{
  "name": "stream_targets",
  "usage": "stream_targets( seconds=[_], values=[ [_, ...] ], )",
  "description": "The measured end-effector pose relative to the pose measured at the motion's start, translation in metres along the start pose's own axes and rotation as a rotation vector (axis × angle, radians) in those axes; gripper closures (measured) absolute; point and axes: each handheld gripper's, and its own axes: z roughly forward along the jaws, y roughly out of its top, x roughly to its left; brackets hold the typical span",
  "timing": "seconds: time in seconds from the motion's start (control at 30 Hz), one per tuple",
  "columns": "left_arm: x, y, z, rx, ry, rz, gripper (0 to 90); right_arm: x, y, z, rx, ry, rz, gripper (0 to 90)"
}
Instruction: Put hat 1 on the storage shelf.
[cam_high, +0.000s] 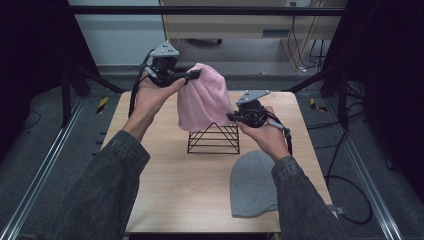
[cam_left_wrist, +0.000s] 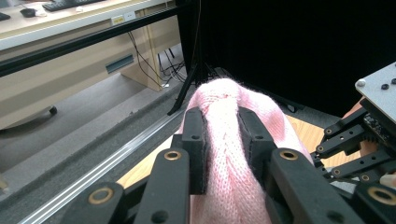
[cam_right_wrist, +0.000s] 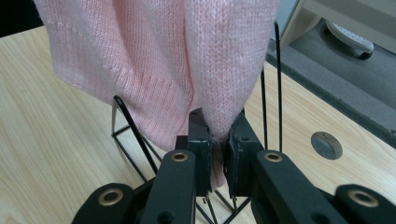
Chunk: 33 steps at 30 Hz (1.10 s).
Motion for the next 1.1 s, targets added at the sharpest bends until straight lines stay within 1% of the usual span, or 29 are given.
stream_targets(
  seconds=[0.3,0.43,0.63,0.8,0.83,0.9,1.03,1.07,1.1],
  values=[
    [-0.008,-0.003,0.006,0.01,-0.018,0.001,75.0,-0.003,-0.012,-0.003,-0.004,-0.005,0.014,82.6],
    [-0.012,-0.004,0.01,0.012,-0.024,-0.003,75.0,-0.005,-0.016,-0.005,0.007,-0.009,0.013,82.6],
    [-0.017,-0.005,0.015,0.028,-0.034,0.012,74.9,-0.007,-0.024,-0.007,0.009,-0.011,0.027,82.6],
    [-0.02,-0.007,0.02,0.032,-0.037,0.011,74.7,-0.008,-0.03,-0.005,0.011,-0.015,0.03,82.6],
    [-0.02,-0.008,0.02,0.041,-0.037,0.017,74.7,-0.008,-0.031,-0.004,0.012,-0.013,0.032,82.6],
    [-0.02,-0.01,0.022,0.043,-0.037,0.013,74.7,-0.007,-0.033,-0.003,0.022,-0.013,0.032,82.6],
    [-0.02,-0.014,0.025,0.055,-0.037,0.02,74.6,-0.007,-0.036,0.0,0.038,-0.014,0.029,82.6],
    [-0.02,-0.015,0.025,0.05,-0.04,0.017,74.6,-0.006,-0.037,0.001,0.034,-0.014,0.028,82.6],
    [-0.02,-0.015,0.025,0.056,-0.043,0.021,74.6,-0.006,-0.038,0.001,0.035,-0.013,0.026,82.6]
  ],
)
